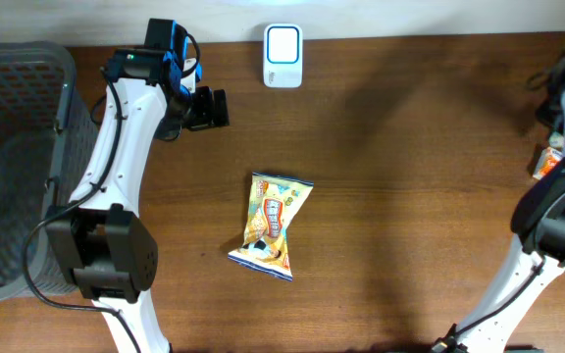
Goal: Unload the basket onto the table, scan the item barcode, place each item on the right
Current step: 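Carry the green pack to the right edge and drop it by the bottle, then bring the right gripper back toward the yellow snack bag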
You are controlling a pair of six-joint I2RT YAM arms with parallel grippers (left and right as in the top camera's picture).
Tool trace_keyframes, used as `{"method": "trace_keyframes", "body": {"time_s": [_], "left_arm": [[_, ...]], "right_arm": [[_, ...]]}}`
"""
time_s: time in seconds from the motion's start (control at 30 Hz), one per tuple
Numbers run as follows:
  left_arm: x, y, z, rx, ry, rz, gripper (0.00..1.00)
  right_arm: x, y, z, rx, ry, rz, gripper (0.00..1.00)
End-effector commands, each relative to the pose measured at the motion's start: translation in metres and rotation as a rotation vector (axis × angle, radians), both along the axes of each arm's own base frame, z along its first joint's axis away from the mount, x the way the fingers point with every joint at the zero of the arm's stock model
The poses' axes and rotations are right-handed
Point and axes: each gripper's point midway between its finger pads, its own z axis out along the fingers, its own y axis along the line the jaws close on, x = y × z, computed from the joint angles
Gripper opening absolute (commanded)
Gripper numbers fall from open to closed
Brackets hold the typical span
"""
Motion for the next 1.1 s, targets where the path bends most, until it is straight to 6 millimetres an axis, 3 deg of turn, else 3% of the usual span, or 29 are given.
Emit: {"method": "trace_keyframes", "body": {"time_s": [0.0, 0.03, 0.13, 0.27, 0.33, 0.43, 0.53, 0.73, 0.8, 1.0, 1.07], "left_arm": [[0.001, 0.000, 0.000, -0.010, 0.001, 0.001, 0.99], [0.001, 0.000, 0.000, -0.010, 0.001, 0.001, 0.99], [0.001, 0.000, 0.000, -0.010, 0.001, 0.001, 0.99], [0.001, 0.000, 0.000, -0.010, 0.001, 0.001, 0.99], [0.001, 0.000, 0.000, -0.010, 0.001, 0.001, 0.99], [0.001, 0.000, 0.000, -0.010, 0.001, 0.001, 0.99], [0.001, 0.000, 0.000, -0.010, 0.001, 0.001, 0.99], [0.001, 0.000, 0.000, -0.010, 0.001, 0.001, 0.99], [0.001, 0.000, 0.000, -0.010, 0.001, 0.001, 0.99], [0.001, 0.000, 0.000, -0.010, 0.001, 0.001, 0.99], [0.001, 0.000, 0.000, -0.010, 0.001, 0.001, 0.99]], "right_arm": [[-0.008, -0.001, -0.002, 0.070, -0.030, -0.021, 0.20], [-0.014, -0.005, -0.001, 0.059, -0.012, -0.031, 0.35], [-0.023, -0.008, 0.001, 0.028, 0.034, -0.046, 0.67], [-0.029, 0.009, -0.002, 0.113, 0.050, -0.026, 0.85], [-0.024, 0.026, 0.007, 0.202, -0.008, 0.001, 0.91], [-0.011, 0.063, 0.050, 0.347, -0.180, 0.076, 0.95], [-0.020, 0.089, 0.085, 0.389, -0.223, 0.115, 0.95], [-0.036, 0.157, 0.095, 0.450, -0.081, 0.259, 0.95], [-0.038, 0.171, 0.106, 0.447, -0.082, 0.291, 0.95], [-0.084, 0.219, 0.196, 0.358, -0.238, 0.438, 0.99], [-0.108, 0.234, 0.213, 0.322, -0.288, 0.494, 0.99]]}}
